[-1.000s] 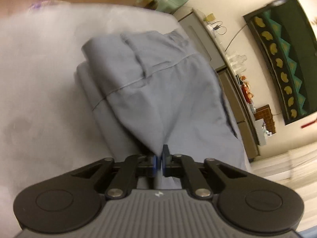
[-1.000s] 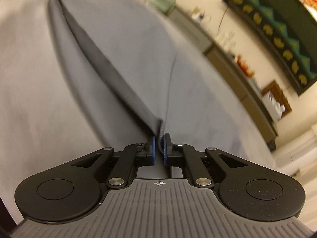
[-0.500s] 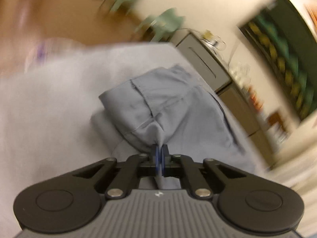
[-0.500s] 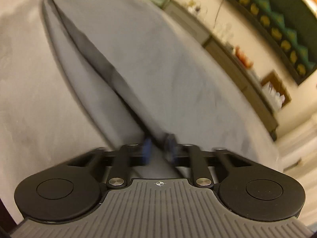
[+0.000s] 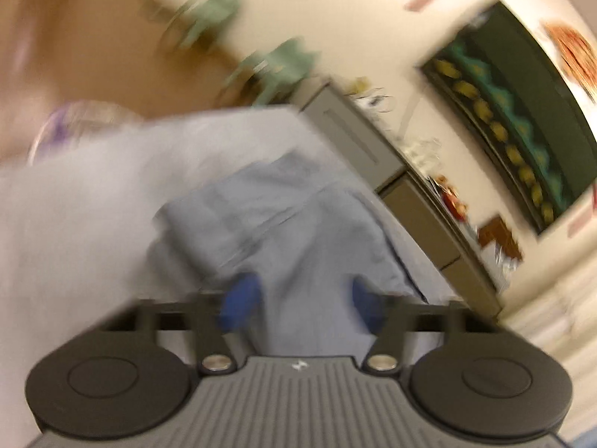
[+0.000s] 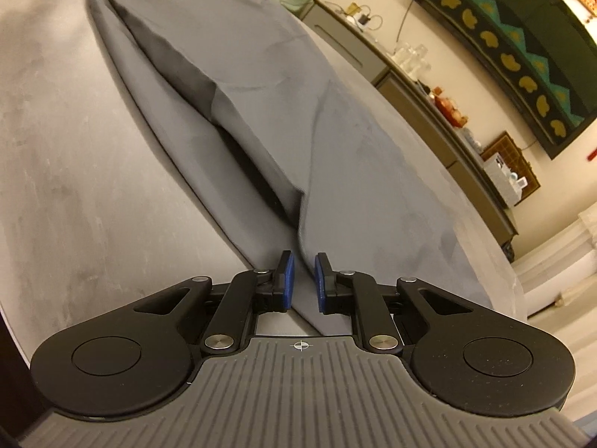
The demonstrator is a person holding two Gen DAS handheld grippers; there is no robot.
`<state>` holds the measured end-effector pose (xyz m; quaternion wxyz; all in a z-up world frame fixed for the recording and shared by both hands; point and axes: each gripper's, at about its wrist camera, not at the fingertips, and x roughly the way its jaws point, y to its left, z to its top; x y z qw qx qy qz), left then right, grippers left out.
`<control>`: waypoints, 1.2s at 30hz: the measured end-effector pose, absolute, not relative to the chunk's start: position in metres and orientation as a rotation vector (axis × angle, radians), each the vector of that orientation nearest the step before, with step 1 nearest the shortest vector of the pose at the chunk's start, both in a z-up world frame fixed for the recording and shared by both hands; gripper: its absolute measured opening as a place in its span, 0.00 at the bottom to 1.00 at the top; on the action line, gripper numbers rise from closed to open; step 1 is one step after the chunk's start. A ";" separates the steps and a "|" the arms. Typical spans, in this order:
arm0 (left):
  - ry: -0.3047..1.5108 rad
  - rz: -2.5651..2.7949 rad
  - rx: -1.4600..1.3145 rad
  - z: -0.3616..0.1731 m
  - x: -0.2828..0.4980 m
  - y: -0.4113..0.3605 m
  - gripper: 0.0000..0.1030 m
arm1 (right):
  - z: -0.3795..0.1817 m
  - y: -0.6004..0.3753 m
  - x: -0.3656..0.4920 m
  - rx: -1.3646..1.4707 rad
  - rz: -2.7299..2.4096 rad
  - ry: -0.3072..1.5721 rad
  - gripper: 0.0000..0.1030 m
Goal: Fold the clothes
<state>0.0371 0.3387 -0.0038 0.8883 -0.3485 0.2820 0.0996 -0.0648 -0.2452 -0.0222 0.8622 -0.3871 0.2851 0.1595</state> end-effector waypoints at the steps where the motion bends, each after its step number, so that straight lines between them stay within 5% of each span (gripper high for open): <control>1: 0.611 0.247 -0.796 -0.013 0.037 0.350 0.00 | -0.022 -0.248 -0.065 -0.805 0.335 0.602 0.15; 6: 0.608 0.257 -1.006 -0.028 0.011 0.378 0.03 | 0.005 -0.302 -0.066 -0.472 0.284 0.653 0.53; 9: 0.613 0.249 -0.986 -0.018 -0.003 0.371 0.25 | 0.018 -0.360 -0.066 -0.145 0.241 0.671 0.64; 13: 0.648 0.170 -0.981 -0.010 0.001 0.352 0.47 | 0.006 -0.449 -0.077 0.309 0.078 0.714 0.69; 18: 0.787 -0.071 -0.945 -0.012 0.039 0.289 0.48 | -0.016 -0.494 -0.076 0.754 0.157 0.694 0.68; 24: 0.895 -0.258 -0.800 -0.014 0.058 0.176 0.49 | -0.035 -0.426 -0.026 0.964 0.463 0.779 0.71; 34: 0.952 -0.310 -0.699 -0.037 0.067 0.112 0.46 | -0.059 -0.347 0.038 1.007 0.372 0.888 0.62; 36: 0.948 -0.305 -0.710 -0.037 0.069 0.112 0.46 | -0.062 -0.343 0.043 1.006 0.359 0.870 0.19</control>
